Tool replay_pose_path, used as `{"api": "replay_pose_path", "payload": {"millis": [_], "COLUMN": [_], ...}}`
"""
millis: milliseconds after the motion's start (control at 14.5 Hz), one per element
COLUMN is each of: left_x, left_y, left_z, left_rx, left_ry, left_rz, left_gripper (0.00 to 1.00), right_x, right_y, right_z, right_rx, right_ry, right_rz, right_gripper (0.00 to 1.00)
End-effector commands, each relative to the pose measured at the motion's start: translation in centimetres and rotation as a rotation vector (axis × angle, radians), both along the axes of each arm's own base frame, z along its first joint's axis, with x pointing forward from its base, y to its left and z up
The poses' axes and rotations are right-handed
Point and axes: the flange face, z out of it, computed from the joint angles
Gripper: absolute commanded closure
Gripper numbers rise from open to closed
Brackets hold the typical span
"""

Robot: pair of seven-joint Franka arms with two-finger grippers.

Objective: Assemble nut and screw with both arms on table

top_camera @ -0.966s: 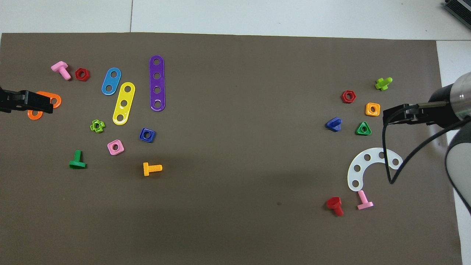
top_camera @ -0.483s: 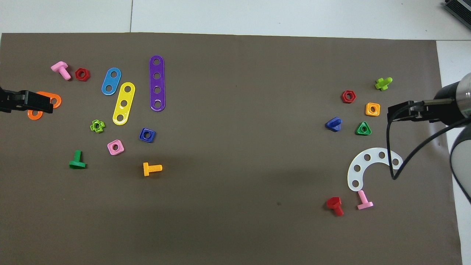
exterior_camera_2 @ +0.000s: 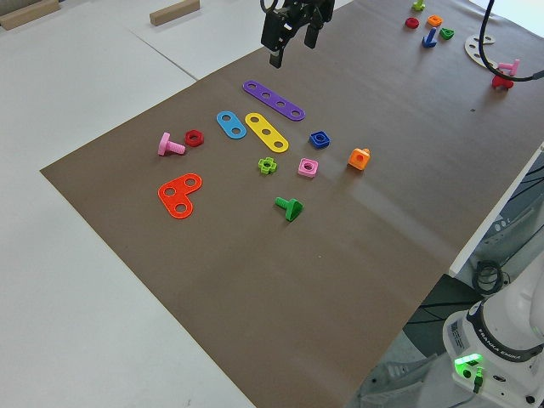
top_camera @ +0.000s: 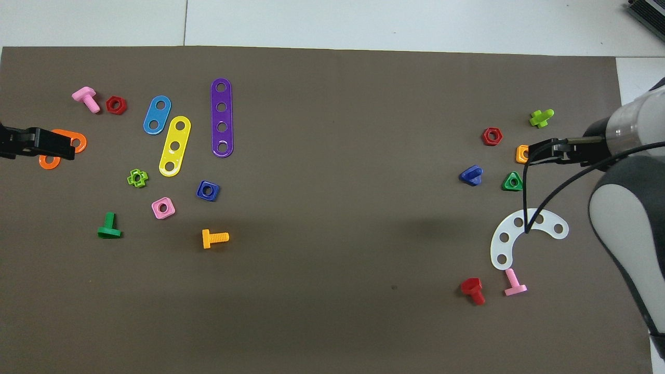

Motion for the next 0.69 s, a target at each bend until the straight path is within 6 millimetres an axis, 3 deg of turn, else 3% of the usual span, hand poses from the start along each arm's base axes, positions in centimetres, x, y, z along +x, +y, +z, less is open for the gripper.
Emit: {"api": "replay_pose_path", "payload": {"millis": [0,138,621], "left_x": [-0.4,-0.4,-0.6], "left_y": [0.2,0.2,0.3], "left_z": [-0.1,-0.1,-0.2], "left_rx": [0.007,0.007,0.007], "left_ry": [0.005,0.004,0.019], "left_rz": [-0.006,-0.006,-0.006], "left_gripper": [0.0,0.0,0.0], "right_x": [0.9,1.3,3.4], "right_y": [0.3,0.5,3.5], "right_z": [-3.8,-7.2,-14.5], "right_rx": [0.019,0.021,0.029], "right_ry": [-0.004,-0.007,0.003], "right_rz": [-0.022,-0.029,0.019], "right_gripper": [0.06,0.08,0.12]}}
